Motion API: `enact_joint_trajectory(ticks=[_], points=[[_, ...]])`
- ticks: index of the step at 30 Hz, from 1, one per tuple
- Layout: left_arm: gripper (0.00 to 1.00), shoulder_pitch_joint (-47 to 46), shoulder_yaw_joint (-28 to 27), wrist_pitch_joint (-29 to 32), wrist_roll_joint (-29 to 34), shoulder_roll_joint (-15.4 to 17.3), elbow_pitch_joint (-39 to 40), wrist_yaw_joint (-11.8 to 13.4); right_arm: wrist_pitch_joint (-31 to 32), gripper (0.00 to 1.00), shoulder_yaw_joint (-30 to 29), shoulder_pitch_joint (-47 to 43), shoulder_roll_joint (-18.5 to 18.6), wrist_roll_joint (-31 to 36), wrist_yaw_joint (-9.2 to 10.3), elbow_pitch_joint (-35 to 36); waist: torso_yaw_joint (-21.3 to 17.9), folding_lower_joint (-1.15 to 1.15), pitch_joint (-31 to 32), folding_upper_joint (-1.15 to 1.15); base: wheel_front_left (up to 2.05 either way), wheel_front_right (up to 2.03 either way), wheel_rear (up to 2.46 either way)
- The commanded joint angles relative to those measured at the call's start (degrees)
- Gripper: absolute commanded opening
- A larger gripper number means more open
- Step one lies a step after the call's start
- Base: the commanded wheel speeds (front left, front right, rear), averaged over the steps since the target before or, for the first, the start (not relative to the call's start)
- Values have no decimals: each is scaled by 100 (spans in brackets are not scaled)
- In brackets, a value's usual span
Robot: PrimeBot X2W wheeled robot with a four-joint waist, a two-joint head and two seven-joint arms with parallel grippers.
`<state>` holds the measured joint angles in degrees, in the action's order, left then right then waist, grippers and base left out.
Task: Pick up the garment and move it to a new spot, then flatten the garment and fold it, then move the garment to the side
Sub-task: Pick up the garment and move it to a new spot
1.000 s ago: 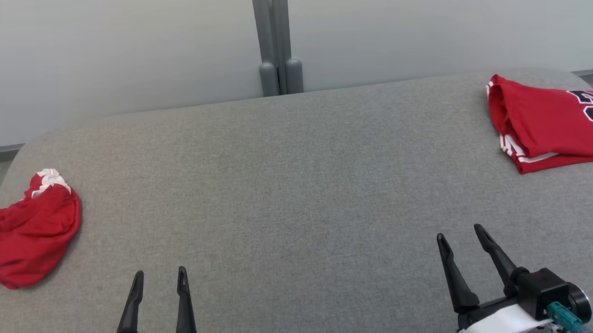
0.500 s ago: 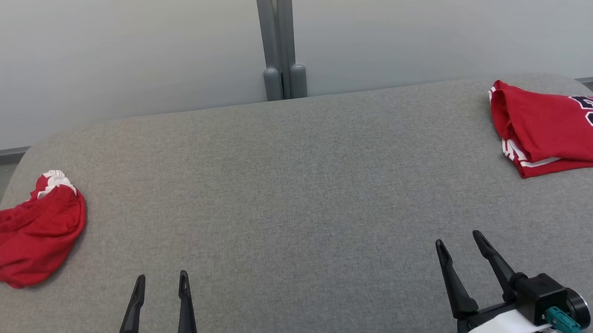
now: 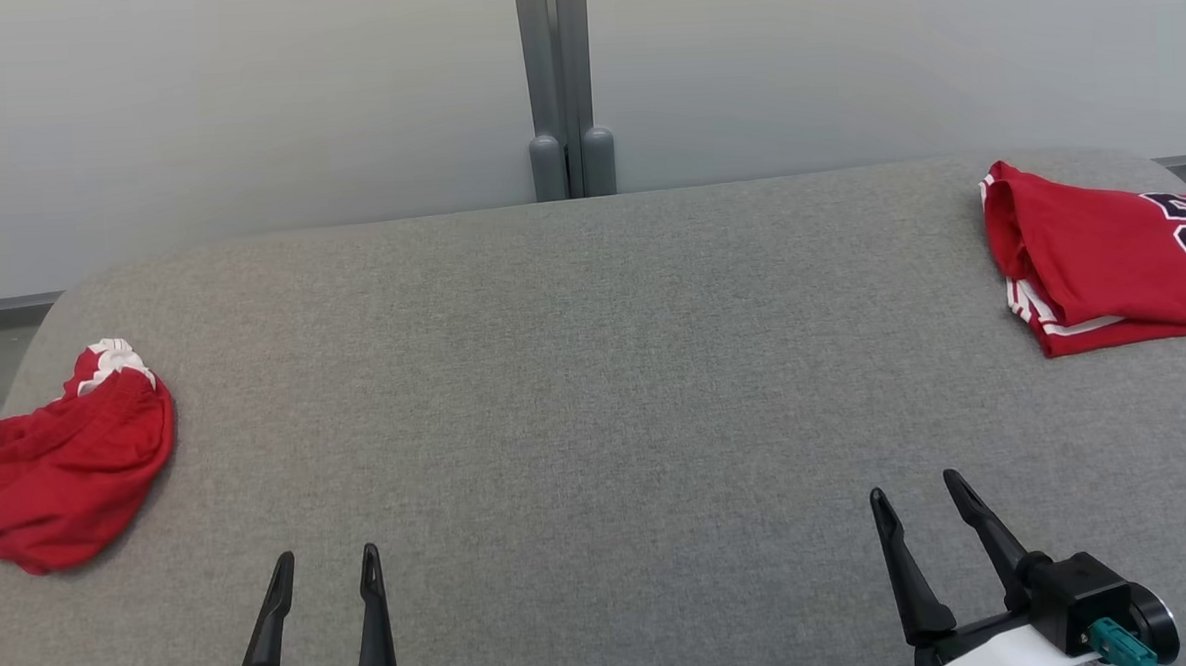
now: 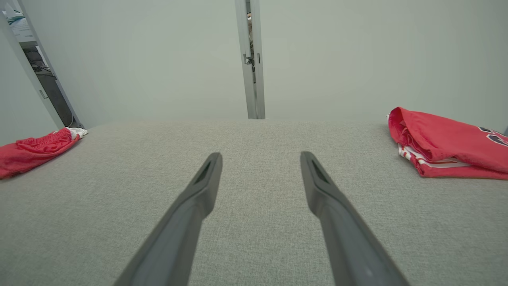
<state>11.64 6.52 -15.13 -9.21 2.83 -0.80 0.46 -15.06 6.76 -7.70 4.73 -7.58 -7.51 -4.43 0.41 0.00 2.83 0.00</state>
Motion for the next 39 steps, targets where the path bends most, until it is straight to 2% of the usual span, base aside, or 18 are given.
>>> enact_joint_trajectory(ticks=[1, 8, 25, 39], points=[[100, 31, -8, 0, 66, 13, -19, -4, -14, 100, 5, -48, 20, -49, 5, -4, 10, 0, 1, 0, 0, 0, 0], [100, 20, 10, 0, 90, 13, -42, 14, -14, 100, -8, -54, 2, -64, 5, -65, 224, 0, -2, 0, 0, 0, 0], [100, 142, -46, -1, 106, 12, -23, 39, -14, 100, 250, -6, -42, -10, 5, -67, 1939, 0, -70, 0, 0, 0, 0], [100, 178, -118, 0, 186, 11, 37, -13, -14, 100, 386, 34, -117, -22, 5, -167, 2702, 0, -79, 0, 0, 0, 0]])
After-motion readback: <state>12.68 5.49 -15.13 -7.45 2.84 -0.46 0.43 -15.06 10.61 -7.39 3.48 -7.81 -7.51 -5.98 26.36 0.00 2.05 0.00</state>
